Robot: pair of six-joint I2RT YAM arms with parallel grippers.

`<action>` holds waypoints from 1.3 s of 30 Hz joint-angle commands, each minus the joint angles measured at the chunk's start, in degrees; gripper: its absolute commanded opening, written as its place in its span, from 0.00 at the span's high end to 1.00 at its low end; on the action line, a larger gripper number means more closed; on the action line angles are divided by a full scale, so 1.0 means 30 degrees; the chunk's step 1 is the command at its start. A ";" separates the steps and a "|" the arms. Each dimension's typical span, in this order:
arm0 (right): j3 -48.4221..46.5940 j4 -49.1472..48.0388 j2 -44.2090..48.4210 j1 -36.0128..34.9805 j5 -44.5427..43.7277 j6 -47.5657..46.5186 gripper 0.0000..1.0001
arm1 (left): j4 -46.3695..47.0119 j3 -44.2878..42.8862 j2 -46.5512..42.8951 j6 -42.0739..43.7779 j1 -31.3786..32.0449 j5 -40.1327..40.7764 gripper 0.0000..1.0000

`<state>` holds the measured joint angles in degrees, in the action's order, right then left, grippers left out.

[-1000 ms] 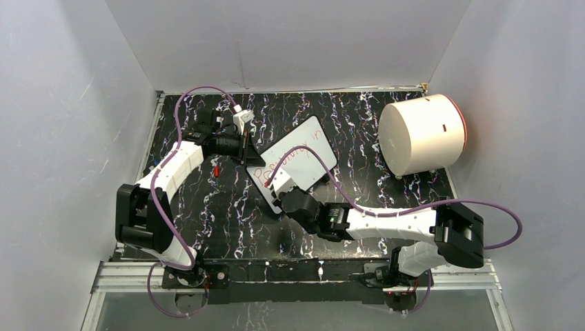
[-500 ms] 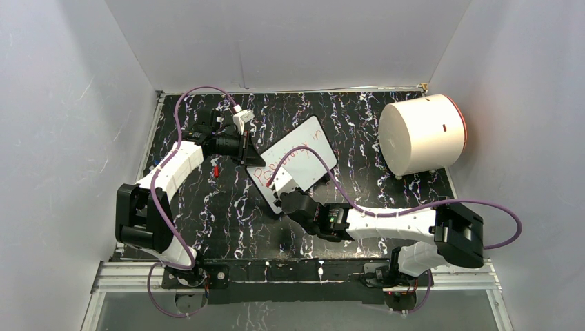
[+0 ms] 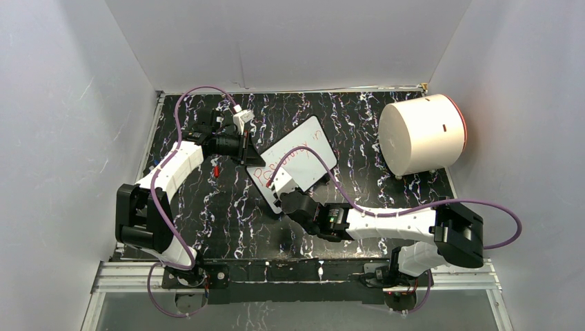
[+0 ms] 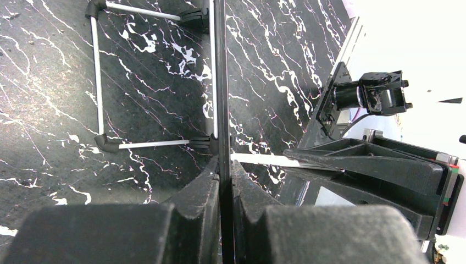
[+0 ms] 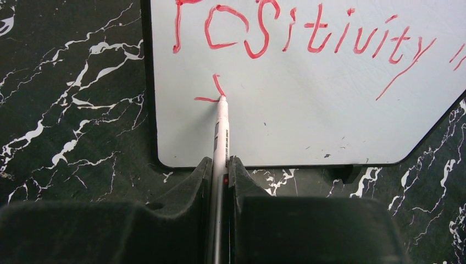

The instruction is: Write a sentence on the whiteboard

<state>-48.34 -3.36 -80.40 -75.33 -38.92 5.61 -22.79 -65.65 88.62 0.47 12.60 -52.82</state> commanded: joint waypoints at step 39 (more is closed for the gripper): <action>-0.0905 0.0572 -0.0329 0.0180 0.1924 0.0084 1.00 | -0.1262 0.0109 0.0490 0.0306 0.0132 0.1046 1.00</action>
<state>-50.57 -3.14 -81.14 -75.02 -34.74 4.32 -22.83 -65.65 88.64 0.47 12.60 -52.64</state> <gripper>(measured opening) 0.203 0.074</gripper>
